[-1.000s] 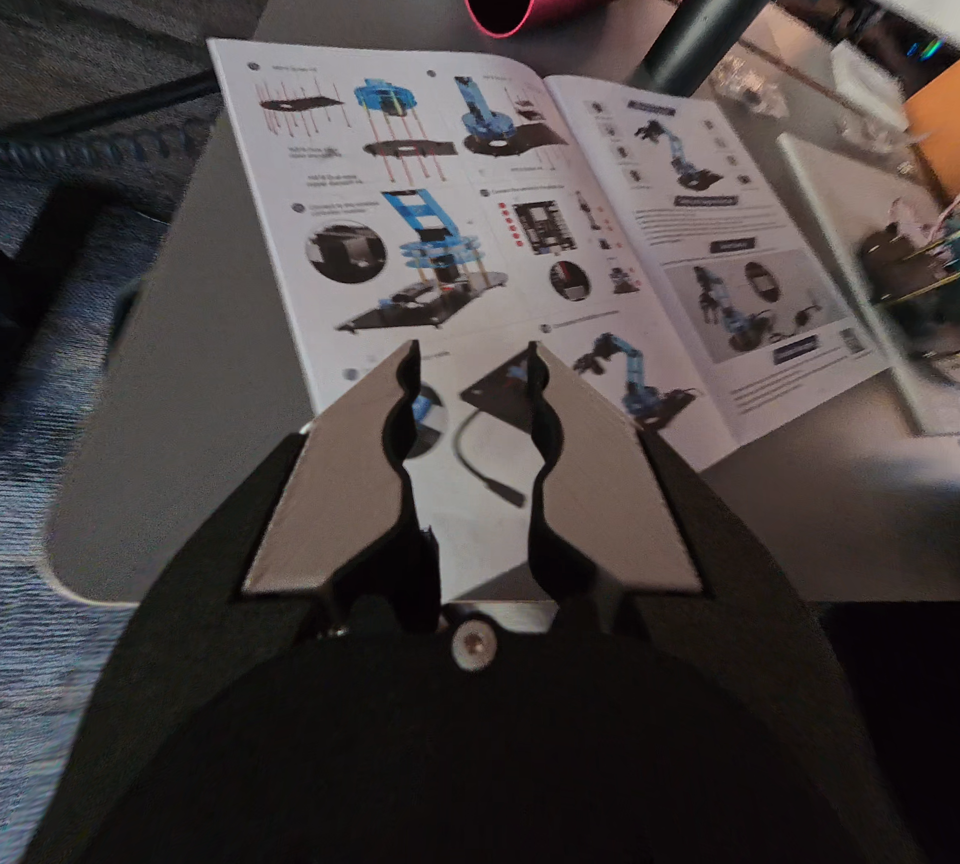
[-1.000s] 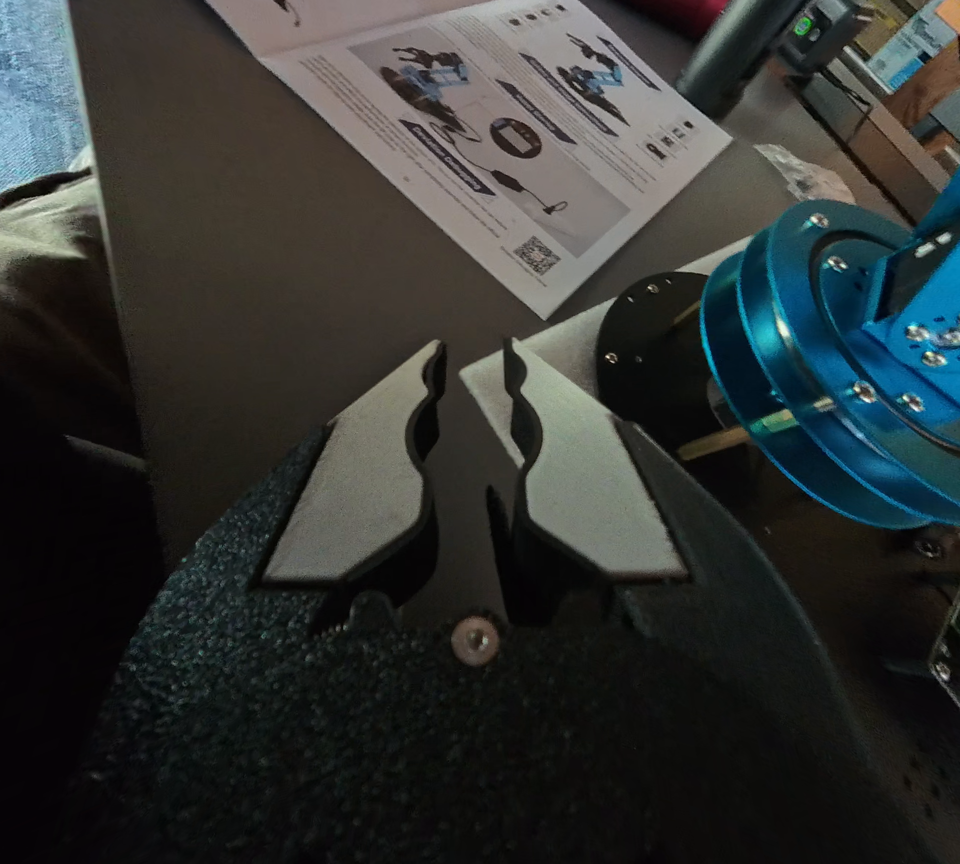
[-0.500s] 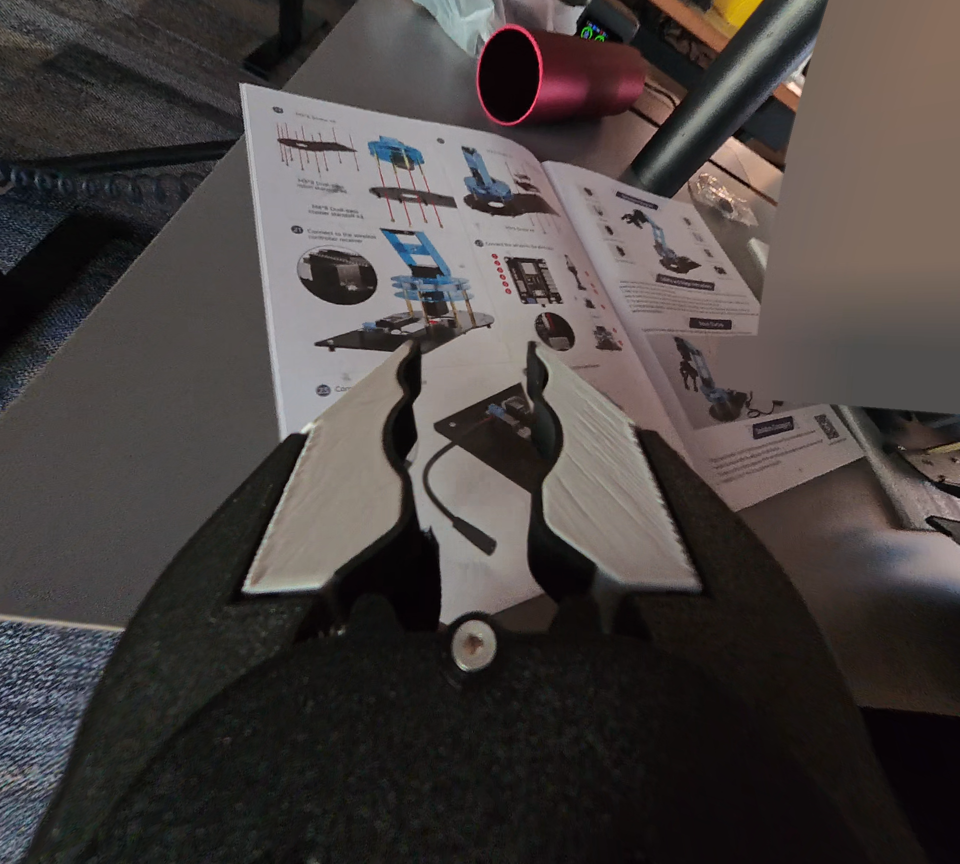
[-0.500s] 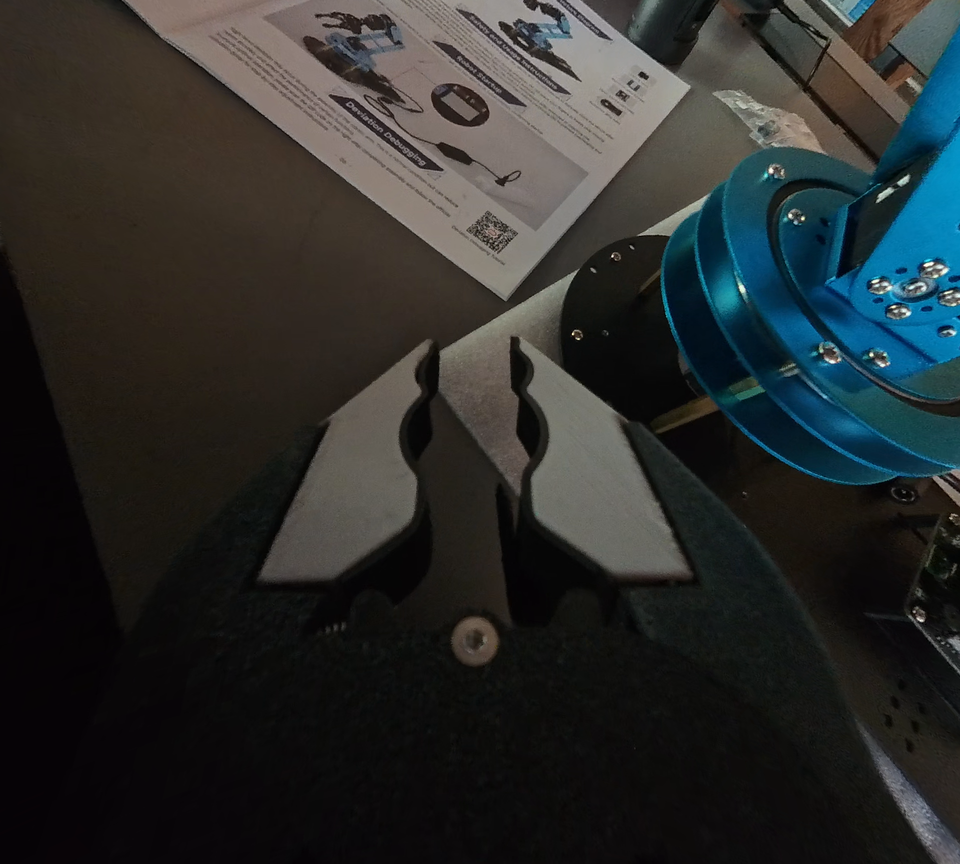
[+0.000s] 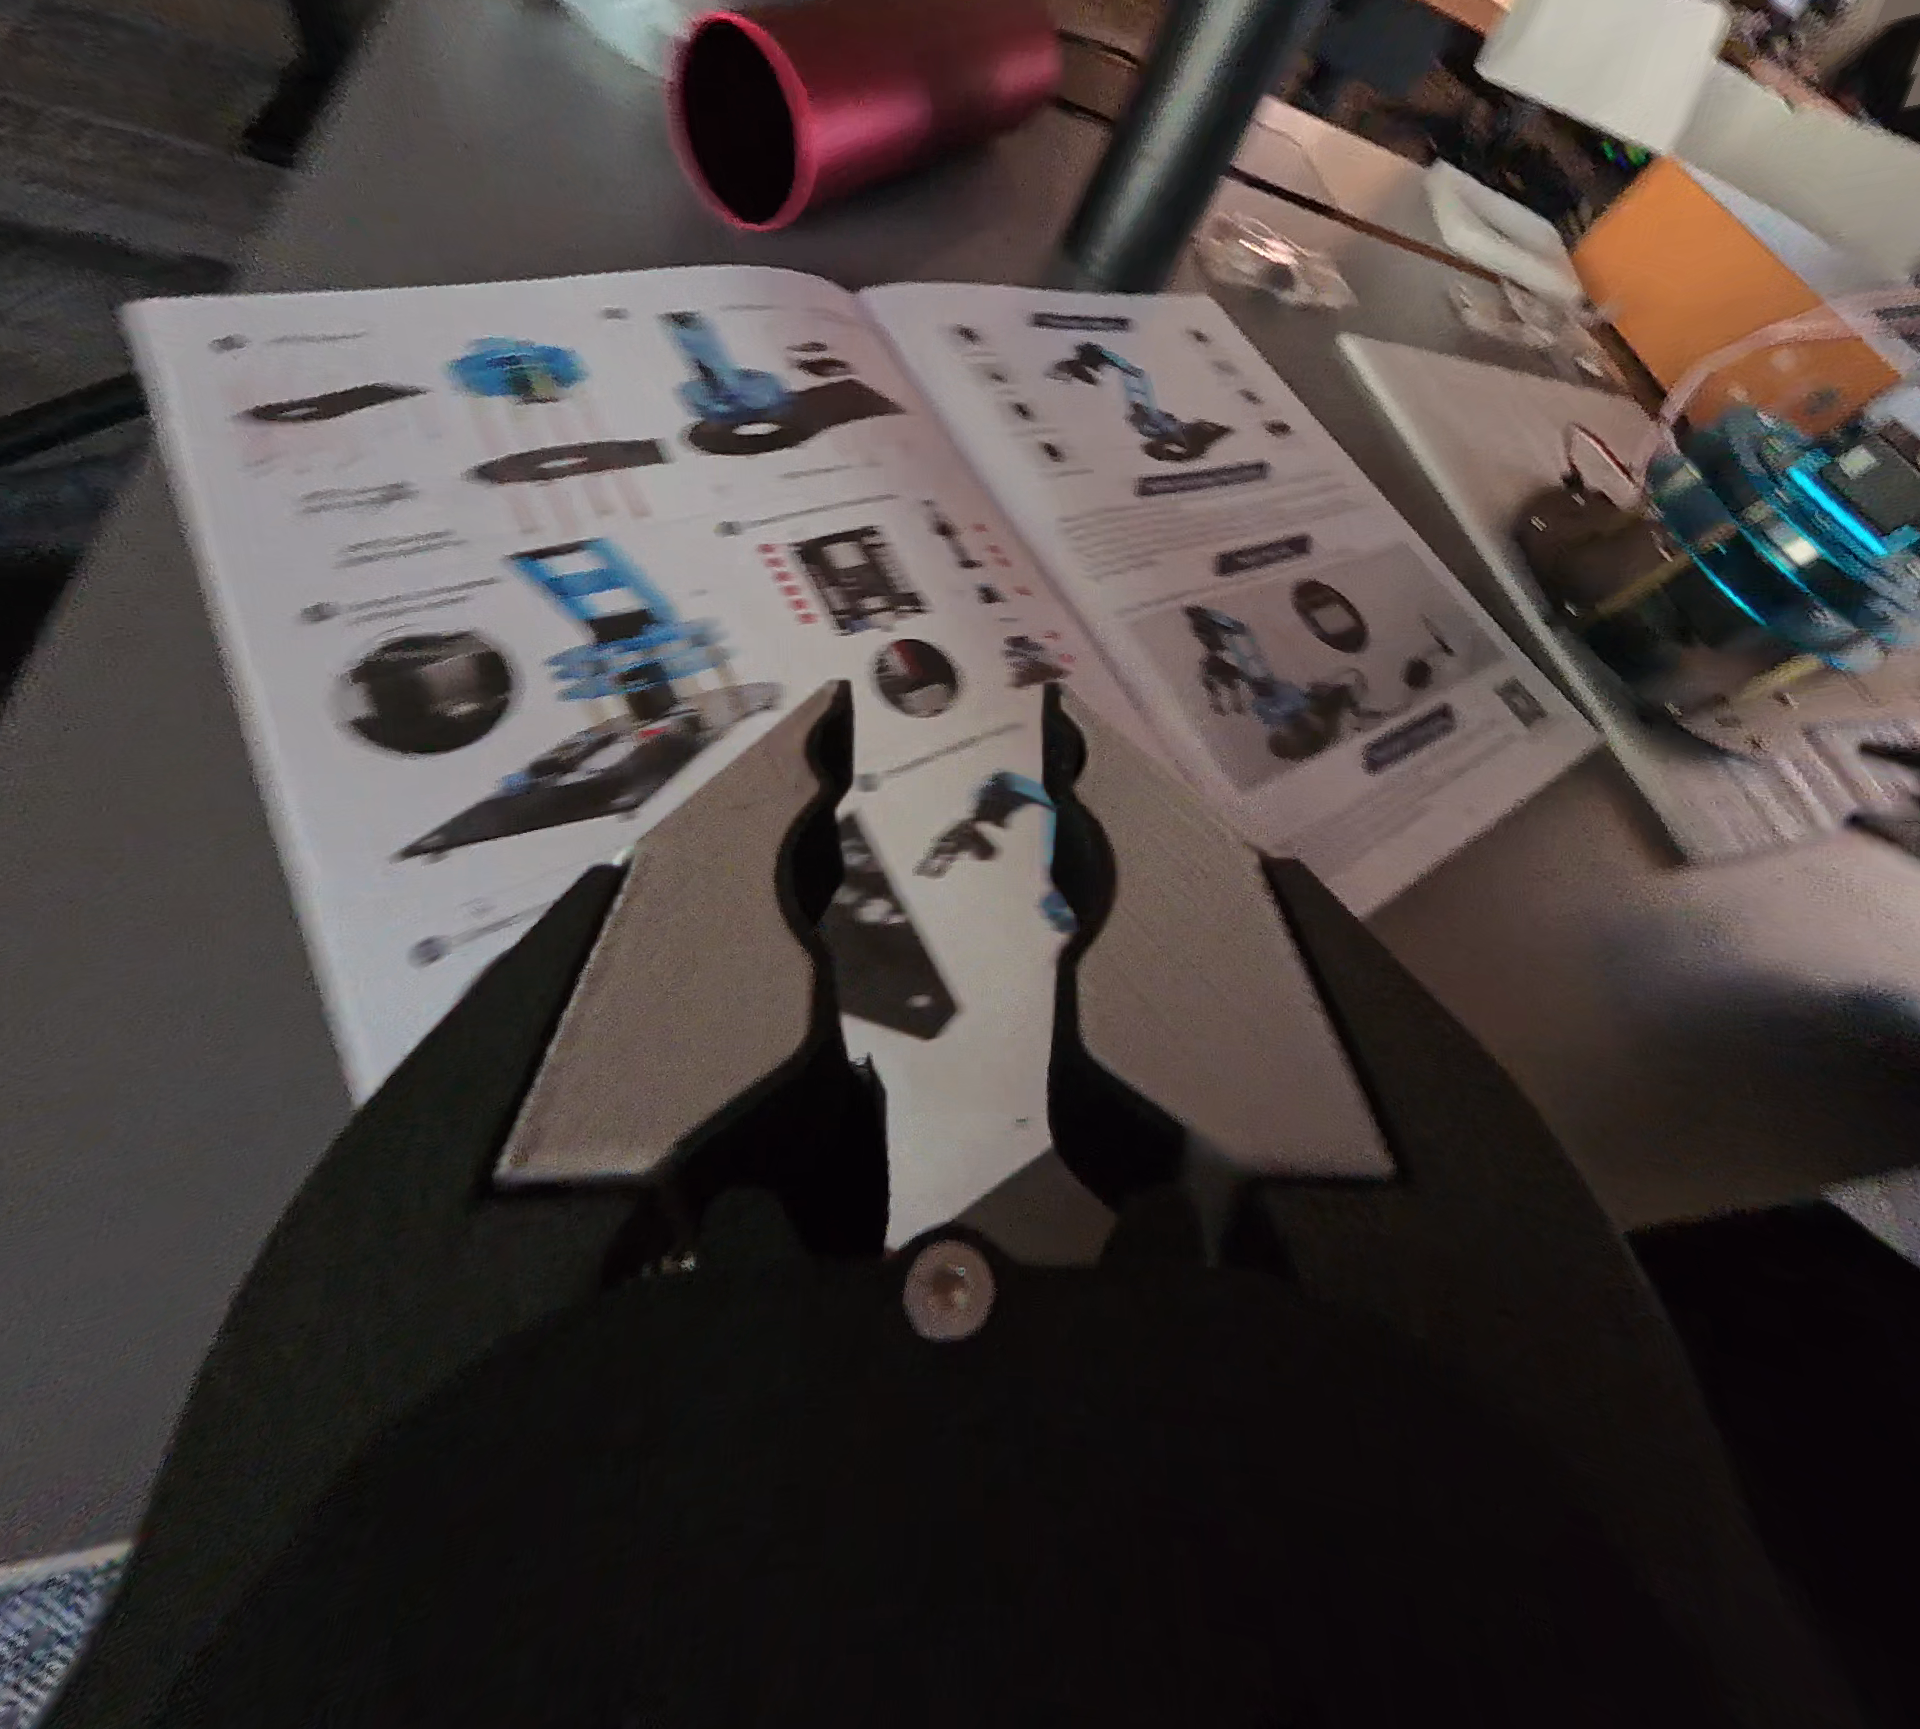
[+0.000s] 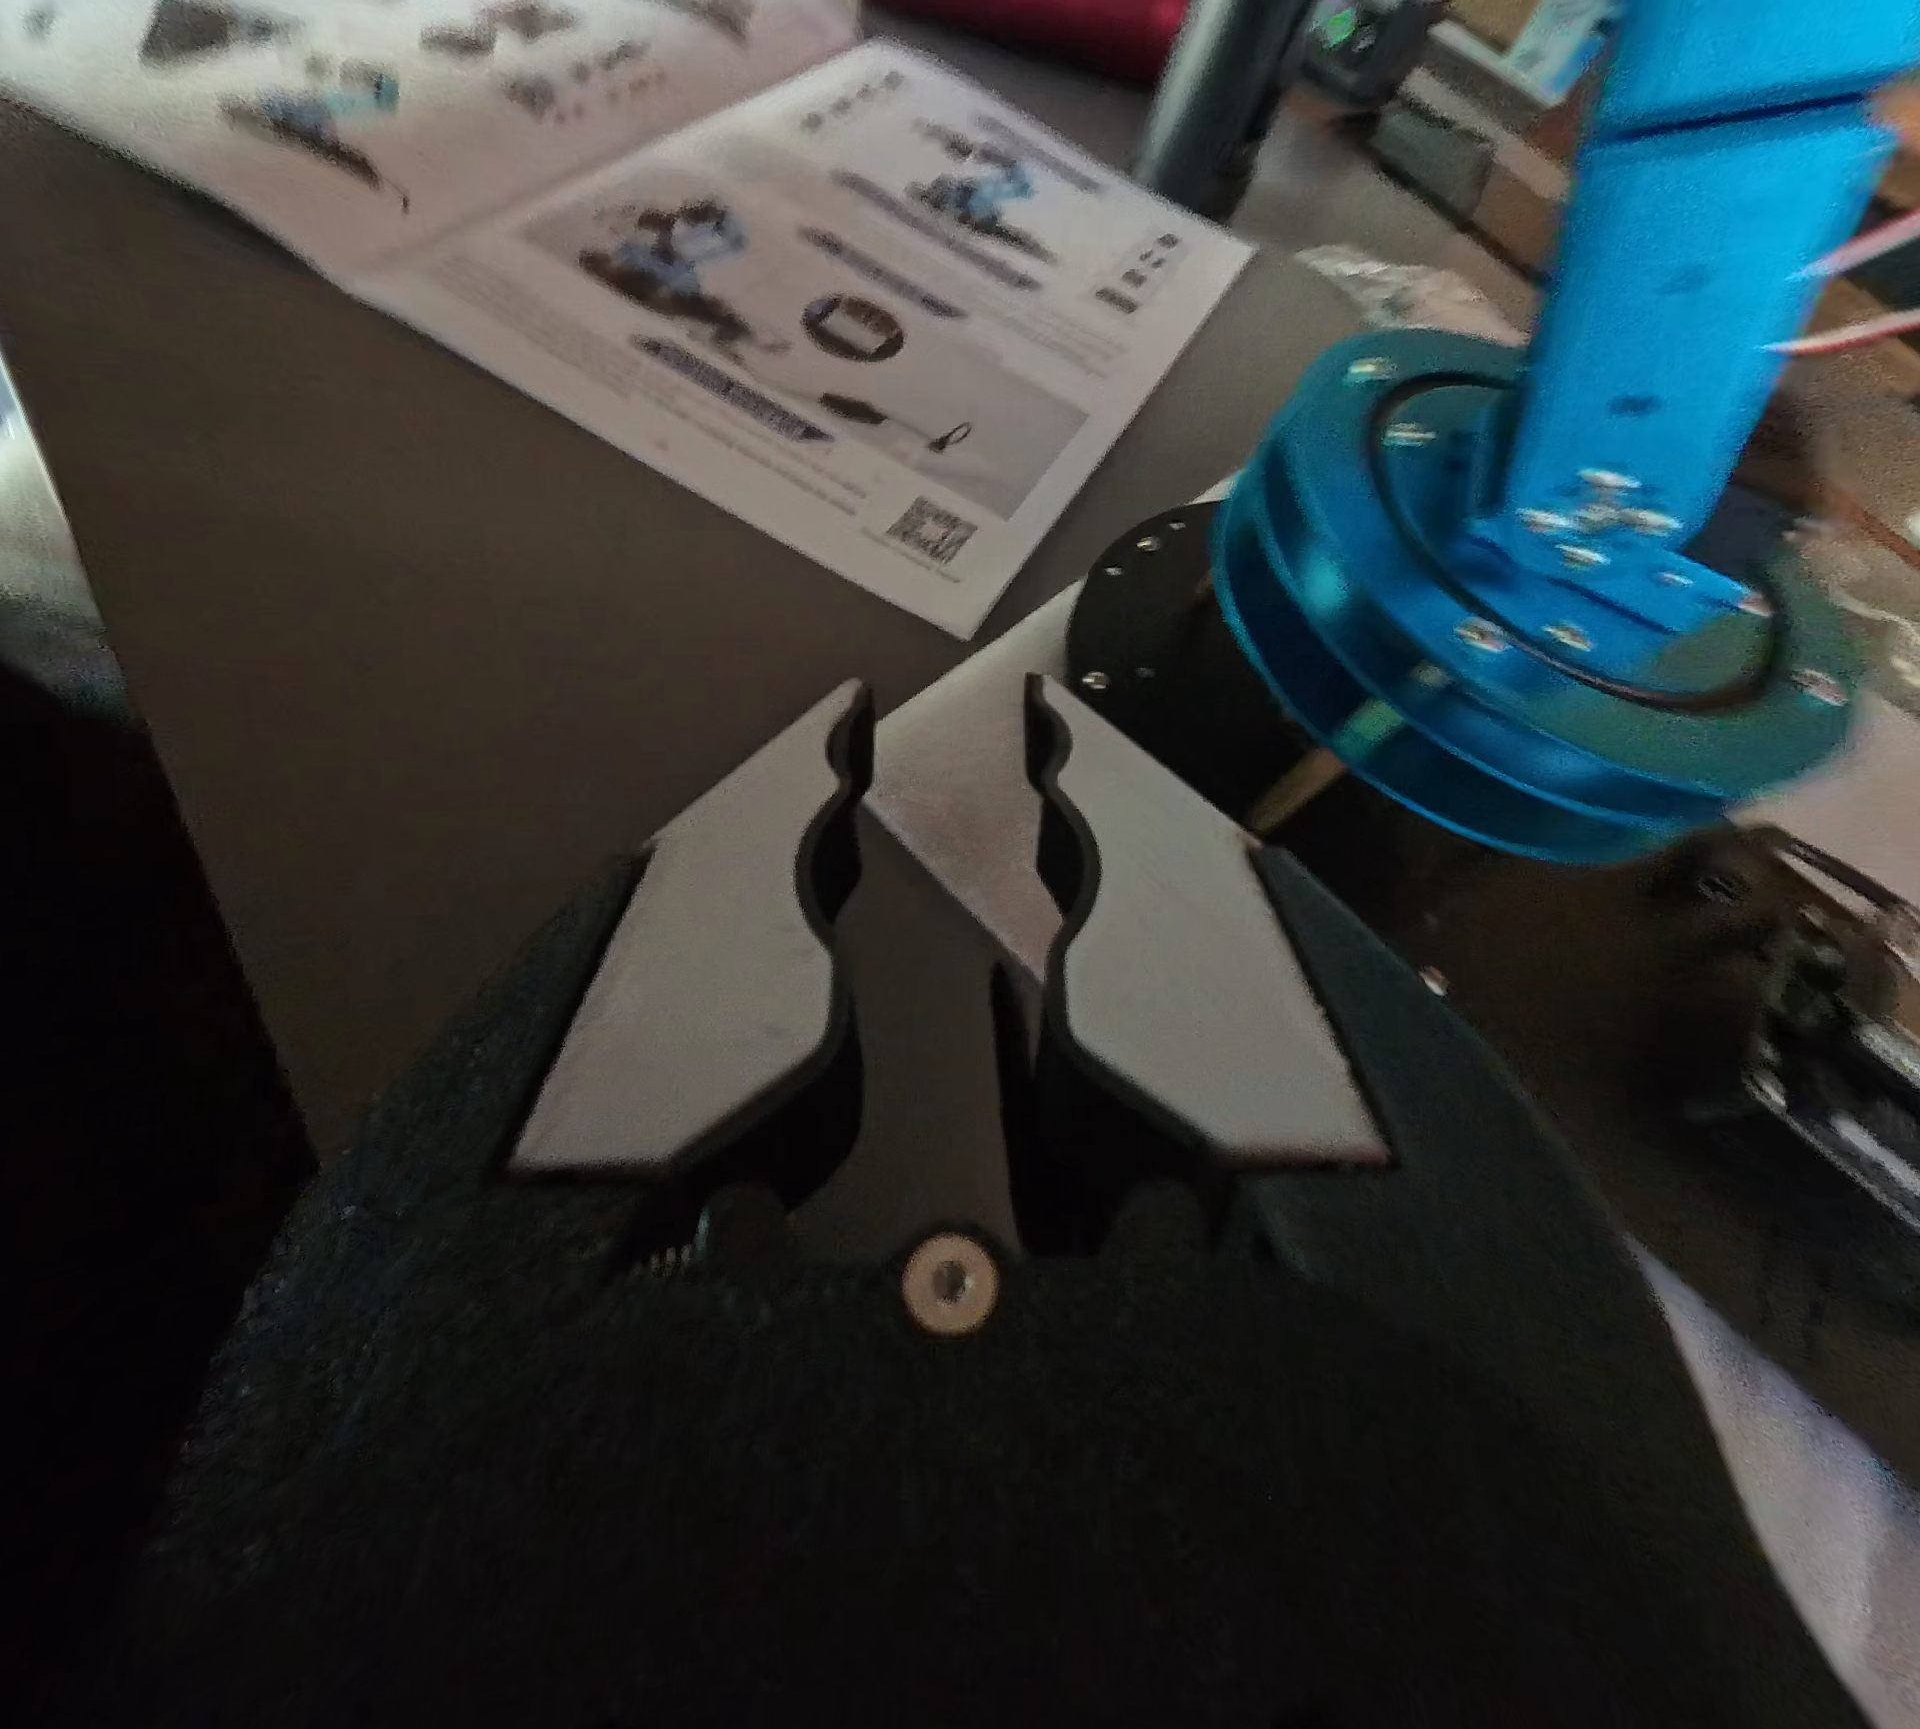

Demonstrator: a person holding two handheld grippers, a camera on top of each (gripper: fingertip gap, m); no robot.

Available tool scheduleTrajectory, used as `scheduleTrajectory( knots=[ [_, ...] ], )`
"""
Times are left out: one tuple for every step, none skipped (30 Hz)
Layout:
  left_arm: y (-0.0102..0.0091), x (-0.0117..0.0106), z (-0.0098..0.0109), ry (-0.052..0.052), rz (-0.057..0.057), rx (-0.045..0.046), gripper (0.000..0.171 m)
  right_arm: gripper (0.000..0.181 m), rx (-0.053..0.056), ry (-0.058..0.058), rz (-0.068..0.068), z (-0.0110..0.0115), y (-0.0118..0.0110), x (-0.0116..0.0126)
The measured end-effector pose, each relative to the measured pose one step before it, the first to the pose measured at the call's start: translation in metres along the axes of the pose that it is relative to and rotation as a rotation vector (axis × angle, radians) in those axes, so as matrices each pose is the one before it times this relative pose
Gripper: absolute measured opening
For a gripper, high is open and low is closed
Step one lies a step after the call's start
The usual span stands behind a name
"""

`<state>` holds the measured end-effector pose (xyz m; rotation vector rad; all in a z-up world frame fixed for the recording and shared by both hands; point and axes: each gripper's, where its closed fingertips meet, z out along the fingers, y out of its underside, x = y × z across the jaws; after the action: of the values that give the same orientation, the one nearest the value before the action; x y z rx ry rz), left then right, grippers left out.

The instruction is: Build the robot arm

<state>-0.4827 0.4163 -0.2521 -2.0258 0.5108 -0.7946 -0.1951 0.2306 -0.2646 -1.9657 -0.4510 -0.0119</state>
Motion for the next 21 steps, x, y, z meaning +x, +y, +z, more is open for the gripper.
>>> scheduleTrajectory(
  knots=[
    [0.00059,0.01450,0.00235,0.0300,0.0340,-0.02042,0.035,0.027,0.0353,0.0344,0.0331,-0.01221,-0.00396,0.00775],
    [0.00032,0.01539,0.00192,0.0283,0.0349,-0.01637,0.035,0.025,0.0059,0.0385,0.0088,-0.01318,0.00055,0.01103],
    [0.00009,0.01602,0.00187,0.0266,0.0348,-0.01153,0.035,0.024,-0.0124,0.0372,-0.0046,-0.01356,0.00344,0.01382],
    [0.00010,0.01609,0.00206,0.0240,0.0313,-0.00940,0.035,0.023,-0.0070,0.0306,-0.0064,-0.01332,0.00309,0.01525],
    [0.00070,0.01582,0.00264,0.0203,0.0254,-0.01121,0.034,0.022,-0.0242,0.0225,-0.0112,-0.01273,0.00561,0.01629],
    [0.00146,0.01549,0.00320,0.0172,0.0189,-0.01344,0.034,0.022,-0.0263,0.0262,-0.0211,-0.01204,0.00635,0.01806],
    [0.00169,0.01585,0.00376,0.0196,0.0150,-0.01313,0.034,0.022,-0.0260,-0.0057,-0.0199,-0.00999,0.00777,0.01407],
    [0.00195,0.01631,0.00462,0.0241,0.0136,-0.01265,0.034,0.022,-0.0515,-0.0503,-0.0055,-0.00722,0.01281,0.00746],
    [0.00213,0.01556,0.00541,0.0228,0.0126,-0.01392,0.033,0.023,-0.0554,-0.0153,0.0036,-0.00565,0.01490,0.01121],
    [0.00198,0.01388,0.00612,0.0155,0.0116,-0.01411,0.033,0.024,-0.0277,-0.0001,0.0036,-0.00369,0.01308,0.01124],
    [0.00124,0.01193,0.00653,0.0059,0.0103,-0.01090,0.033,0.024,-0.0225,-0.0305,0.0122,-0.00160,0.01196,0.00521],
    [0.00033,0.01061,0.00624,-0.0013,0.0091,-0.00640,0.033,0.024,-0.0122,-0.0273,0.0179,-0.00080,0.00877,0.00391],
    [-0.00016,0.01040,0.00548,-0.0025,0.0092,-0.00357,0.033,0.024,0.0048,-0.0141,0.0108,-0.00057,0.00512,0.00397],
    [-0.00063,0.01041,0.00469,-0.0021,0.0103,-0.00047,0.033,0.025,0.0030,-0.0273,0.0068,0.00001,0.00356,0.00137],
    [-0.00093,0.00941,0.00380,-0.0062,0.0104,0.00390,0.033,0.025,0.0048,-0.0273,0.0049,-0.00021,0.00177,0.00114],
    [-0.00093,0.00802,0.00311,-0.0115,0.0083,0.00563,0.033,0.025,0.0116,-0.0151,0.0036,-0.00060,0.00040,0.00315],
    [-0.00030,0.00710,0.00276,-0.0129,0.0057,0.00378,0.033,0.025,0.0075,-0.0315,0.0085,0.00013,0.00056,0.00143],
    [0.00048,0.00675,0.00267,-0.0104,0.0034,0.00188,0.033,0.026,-0.0023,-0.0425,0.0157,0.00063,0.00098,0.00034],
    [0.00124,0.00647,0.00268,-0.0063,0.0012,-0.00029,0.033,0.027,0.0006,-0.0313,0.0149,0.00088,0.00050,0.00196],
    [0.00191,0.00610,0.00309,-0.0028,-0.0020,-0.00356,0.033,0.030,-0.0038,-0.0392,0.0123,0.00217,0.00118,0.00046],
    [0.00274,0.00576,0.00353,-0.0002,-0.0062,-0.00703,0.033,0.033,-0.0257,-0.0554,0.0100,0.00402,0.00343,-0.00233]
  ],
)
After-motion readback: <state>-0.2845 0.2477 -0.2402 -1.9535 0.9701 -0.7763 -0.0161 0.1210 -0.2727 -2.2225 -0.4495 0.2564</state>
